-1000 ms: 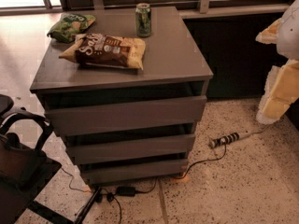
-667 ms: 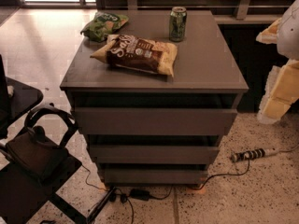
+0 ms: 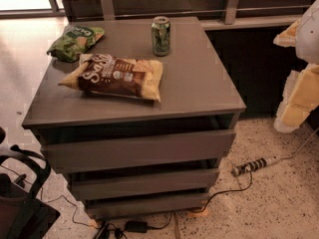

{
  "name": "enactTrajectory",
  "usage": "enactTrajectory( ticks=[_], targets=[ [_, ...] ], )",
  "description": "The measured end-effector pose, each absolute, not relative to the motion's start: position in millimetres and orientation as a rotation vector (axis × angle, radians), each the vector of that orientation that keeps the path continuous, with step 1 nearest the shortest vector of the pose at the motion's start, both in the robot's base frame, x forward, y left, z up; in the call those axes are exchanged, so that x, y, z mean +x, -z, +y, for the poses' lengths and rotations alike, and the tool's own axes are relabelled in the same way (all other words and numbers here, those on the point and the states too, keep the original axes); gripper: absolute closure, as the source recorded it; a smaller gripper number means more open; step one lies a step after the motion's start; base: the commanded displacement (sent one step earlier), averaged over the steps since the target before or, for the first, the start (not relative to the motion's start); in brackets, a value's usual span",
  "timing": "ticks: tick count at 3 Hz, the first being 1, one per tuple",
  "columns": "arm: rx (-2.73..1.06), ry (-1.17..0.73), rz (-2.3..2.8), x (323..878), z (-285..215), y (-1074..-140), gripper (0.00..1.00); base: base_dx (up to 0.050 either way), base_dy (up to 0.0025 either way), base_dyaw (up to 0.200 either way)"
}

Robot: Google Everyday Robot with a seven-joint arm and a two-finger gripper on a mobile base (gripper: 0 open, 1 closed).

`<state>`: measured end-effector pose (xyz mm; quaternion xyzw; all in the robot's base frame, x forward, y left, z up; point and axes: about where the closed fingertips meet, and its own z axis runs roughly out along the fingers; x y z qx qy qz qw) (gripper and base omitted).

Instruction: Knock green can over

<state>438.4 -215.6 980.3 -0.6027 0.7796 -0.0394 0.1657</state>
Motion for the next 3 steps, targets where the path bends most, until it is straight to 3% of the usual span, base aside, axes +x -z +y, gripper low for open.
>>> enactTrajectory(
  ticks=[2,3],
  targets=[
    [-1.716,0.113,2.220,438.4,-215.5,-980.5,0.00,0.049,0.00000,0.000],
    [-1.715,0.114,2.219,438.5,-215.4,-980.9,0.00,0.027,0.00228,0.168]
  ],
)
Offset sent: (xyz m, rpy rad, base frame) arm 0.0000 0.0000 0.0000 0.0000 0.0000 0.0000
